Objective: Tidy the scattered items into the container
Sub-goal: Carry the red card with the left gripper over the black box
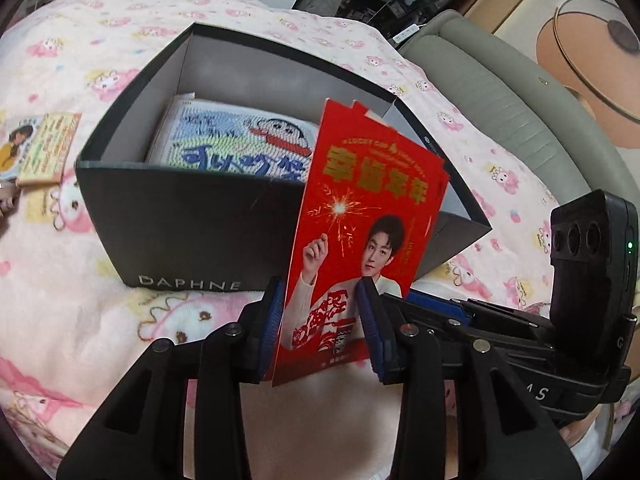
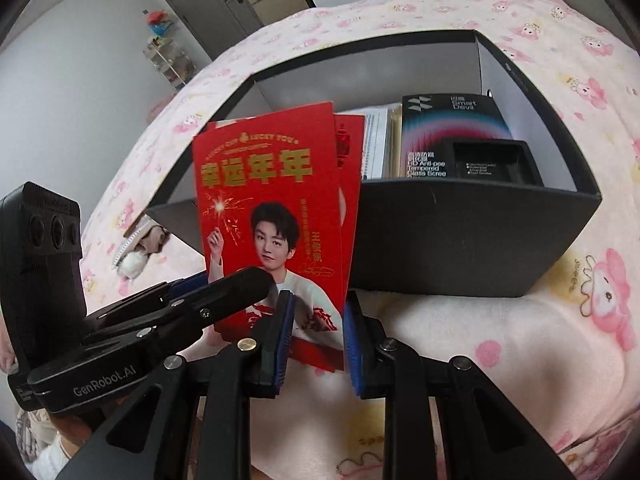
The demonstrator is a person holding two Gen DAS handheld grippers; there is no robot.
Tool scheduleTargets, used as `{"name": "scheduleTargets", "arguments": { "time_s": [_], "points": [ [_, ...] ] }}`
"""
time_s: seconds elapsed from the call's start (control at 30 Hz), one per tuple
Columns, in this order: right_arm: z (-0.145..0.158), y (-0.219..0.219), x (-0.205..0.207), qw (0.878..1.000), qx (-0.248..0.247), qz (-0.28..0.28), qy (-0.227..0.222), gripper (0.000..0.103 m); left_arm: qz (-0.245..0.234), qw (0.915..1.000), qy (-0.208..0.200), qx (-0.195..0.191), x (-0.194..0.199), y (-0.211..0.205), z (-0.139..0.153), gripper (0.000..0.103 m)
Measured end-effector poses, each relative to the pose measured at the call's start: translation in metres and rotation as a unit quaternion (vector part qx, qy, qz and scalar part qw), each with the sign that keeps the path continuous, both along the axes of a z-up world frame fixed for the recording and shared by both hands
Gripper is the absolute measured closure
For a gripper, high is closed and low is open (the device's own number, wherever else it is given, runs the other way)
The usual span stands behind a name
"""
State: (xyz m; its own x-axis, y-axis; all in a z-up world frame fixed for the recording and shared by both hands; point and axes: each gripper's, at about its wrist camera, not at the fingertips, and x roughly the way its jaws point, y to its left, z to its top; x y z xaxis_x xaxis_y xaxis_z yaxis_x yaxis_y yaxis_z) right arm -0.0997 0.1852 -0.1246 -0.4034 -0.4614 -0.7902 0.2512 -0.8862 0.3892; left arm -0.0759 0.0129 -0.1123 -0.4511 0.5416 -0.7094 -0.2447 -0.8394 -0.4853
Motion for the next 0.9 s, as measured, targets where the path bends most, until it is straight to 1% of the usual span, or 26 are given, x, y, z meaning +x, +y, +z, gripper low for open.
{"name": "scheduleTargets", "arguments": {
  "time_s": [0.17,0.27,0.33,0.37,0.47,0.53,0.6,0.67,0.73,0.83,0.9],
  "points": [
    [-0.011,-0.003,0.002,1.000,0.007,0.000,-0.025,0.081,-0.002,0.9997,-0.024,0.000,0.001,-0.002,-0.012,0.063],
    [-0.020,-0.003,0.003,0.998,0.028,-0.004,-0.057,0.082,-0.002,0.9995,-0.023,-0.022,0.003,0.002,-0.012,0.063],
    [-0.025,0.003,0.004,0.997,0.021,-0.007,-0.080,0.081,0.002,0.9992,-0.031,-0.026,0.004,0.000,-0.013,0.062],
    [-0.024,0.006,0.004,0.997,0.014,-0.011,-0.081,0.082,0.008,0.9991,-0.032,-0.027,0.006,-0.003,-0.012,0.062],
    [-0.013,0.017,0.007,0.998,-0.013,-0.025,-0.064,0.081,0.026,0.9991,-0.021,-0.026,0.011,-0.015,-0.008,0.064],
    [-0.006,0.024,0.009,0.998,-0.028,-0.037,-0.050,0.081,0.042,0.9988,-0.022,-0.011,0.010,-0.024,-0.008,0.064],
    [-0.002,0.027,0.011,0.998,-0.031,-0.048,-0.038,0.081,0.053,0.9983,-0.023,0.004,0.008,-0.030,-0.009,0.063],
    [0.002,0.024,0.010,0.998,-0.025,-0.045,-0.026,0.081,0.056,0.9983,-0.016,0.009,0.009,-0.031,-0.009,0.063],
    [0.003,0.016,0.011,0.999,-0.011,-0.027,-0.017,0.081,0.053,0.9985,-0.012,0.009,0.009,-0.029,-0.009,0.063],
    [0.002,-0.002,0.013,1.000,0.021,-0.009,-0.006,0.081,0.045,0.9988,-0.016,0.007,0.008,-0.025,-0.012,0.063],
    [-0.004,-0.001,0.006,0.999,0.038,-0.011,-0.001,0.081,0.043,0.9989,-0.016,0.007,0.007,-0.023,-0.013,0.063]
  ]
}}
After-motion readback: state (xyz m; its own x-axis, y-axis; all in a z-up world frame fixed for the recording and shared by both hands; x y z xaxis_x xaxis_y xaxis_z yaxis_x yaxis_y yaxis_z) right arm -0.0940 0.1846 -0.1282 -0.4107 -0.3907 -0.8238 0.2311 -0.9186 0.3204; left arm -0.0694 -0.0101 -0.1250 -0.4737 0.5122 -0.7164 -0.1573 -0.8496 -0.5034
